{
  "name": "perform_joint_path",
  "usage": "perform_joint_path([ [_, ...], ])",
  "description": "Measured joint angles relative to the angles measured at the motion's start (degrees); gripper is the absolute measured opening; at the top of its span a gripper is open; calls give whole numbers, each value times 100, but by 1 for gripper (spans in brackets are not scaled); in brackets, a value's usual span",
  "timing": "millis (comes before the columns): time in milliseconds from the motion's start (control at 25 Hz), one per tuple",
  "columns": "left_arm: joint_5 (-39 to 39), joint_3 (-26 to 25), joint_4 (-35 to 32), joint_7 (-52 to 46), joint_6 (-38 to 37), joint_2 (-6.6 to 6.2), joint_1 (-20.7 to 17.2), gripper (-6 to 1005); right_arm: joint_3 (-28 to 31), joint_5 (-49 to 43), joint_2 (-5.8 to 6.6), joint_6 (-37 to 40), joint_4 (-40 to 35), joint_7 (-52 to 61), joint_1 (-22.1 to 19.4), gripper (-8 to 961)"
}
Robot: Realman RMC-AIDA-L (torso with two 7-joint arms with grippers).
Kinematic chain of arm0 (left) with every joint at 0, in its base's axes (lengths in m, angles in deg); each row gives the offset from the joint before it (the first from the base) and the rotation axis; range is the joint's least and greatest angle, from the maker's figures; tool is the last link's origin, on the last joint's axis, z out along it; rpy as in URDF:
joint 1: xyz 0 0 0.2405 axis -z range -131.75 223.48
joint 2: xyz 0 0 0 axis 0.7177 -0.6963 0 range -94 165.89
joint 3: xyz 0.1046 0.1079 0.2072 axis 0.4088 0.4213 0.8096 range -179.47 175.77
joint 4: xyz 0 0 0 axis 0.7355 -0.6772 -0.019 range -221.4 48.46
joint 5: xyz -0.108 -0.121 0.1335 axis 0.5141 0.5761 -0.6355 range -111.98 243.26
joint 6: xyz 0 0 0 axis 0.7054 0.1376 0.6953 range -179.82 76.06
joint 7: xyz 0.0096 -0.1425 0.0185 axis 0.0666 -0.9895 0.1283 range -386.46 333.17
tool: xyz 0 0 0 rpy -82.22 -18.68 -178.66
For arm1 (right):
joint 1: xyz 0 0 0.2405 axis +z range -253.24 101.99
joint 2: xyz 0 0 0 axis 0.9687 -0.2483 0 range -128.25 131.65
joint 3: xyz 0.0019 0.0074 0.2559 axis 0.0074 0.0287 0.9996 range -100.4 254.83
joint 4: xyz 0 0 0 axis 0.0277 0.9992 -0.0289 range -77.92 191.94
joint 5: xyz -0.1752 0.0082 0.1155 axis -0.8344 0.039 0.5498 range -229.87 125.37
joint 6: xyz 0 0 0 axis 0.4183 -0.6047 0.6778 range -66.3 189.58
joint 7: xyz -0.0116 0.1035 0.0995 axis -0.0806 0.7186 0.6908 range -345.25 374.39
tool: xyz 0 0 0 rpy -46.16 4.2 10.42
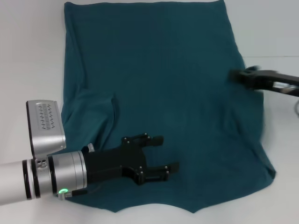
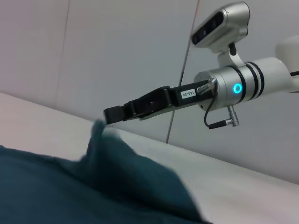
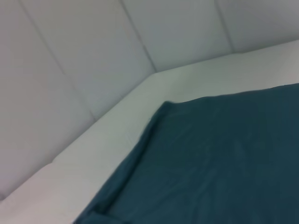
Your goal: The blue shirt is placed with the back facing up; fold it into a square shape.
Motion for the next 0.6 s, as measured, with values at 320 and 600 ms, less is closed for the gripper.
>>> perform_joint_path([
  [320,-1,0,7,-2,81,0,-6,831,-612,0,-164,-152,-82,109,99,152],
  [600,-6,0,7,-2,97,-4,-9,832,-546,47,-6,-186,-93,449,-77,392],
])
